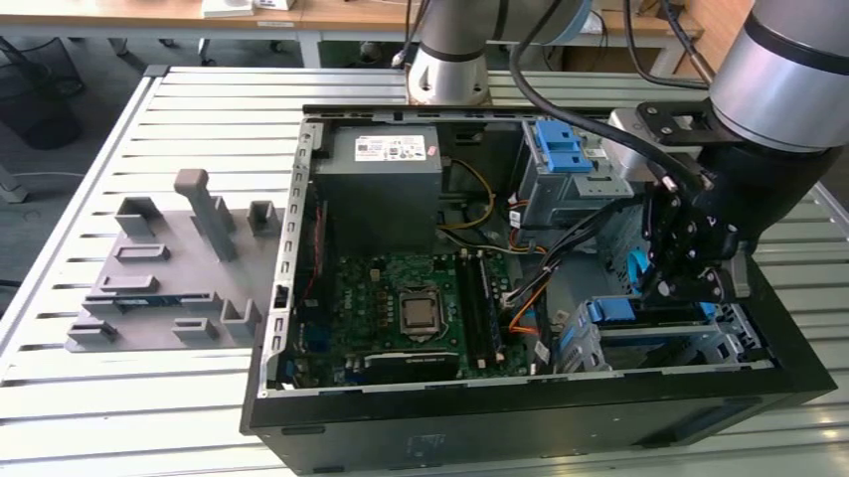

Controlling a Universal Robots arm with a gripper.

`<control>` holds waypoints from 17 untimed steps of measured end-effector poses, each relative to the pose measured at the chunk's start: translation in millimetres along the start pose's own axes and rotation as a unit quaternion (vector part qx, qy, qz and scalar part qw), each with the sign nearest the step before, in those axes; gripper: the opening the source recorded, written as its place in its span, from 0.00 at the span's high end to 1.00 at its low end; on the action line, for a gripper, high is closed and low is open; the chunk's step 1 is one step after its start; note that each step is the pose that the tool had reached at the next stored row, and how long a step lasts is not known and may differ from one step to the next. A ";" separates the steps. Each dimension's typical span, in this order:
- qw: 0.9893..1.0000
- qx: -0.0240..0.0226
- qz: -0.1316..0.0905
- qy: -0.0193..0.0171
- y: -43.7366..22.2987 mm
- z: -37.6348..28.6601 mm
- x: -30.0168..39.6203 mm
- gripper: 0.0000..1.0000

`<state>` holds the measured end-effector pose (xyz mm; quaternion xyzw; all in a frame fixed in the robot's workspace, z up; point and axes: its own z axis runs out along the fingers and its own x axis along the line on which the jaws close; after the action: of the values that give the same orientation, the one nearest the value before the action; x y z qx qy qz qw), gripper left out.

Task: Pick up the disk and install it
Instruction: 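Insert the second disk wire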

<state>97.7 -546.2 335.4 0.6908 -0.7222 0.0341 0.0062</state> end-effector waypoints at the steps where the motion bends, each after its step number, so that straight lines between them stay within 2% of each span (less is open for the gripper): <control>1: 1.000 0.000 0.000 0.000 0.0 0.2 0.0 0.84; 12: 1.000 0.000 0.000 0.000 -1.9 0.8 -0.1 0.84; 17: 1.000 0.000 0.000 0.000 -1.9 3.3 -0.3 0.84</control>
<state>99.7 -546.1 332.2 0.6908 -0.7222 0.0342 0.0060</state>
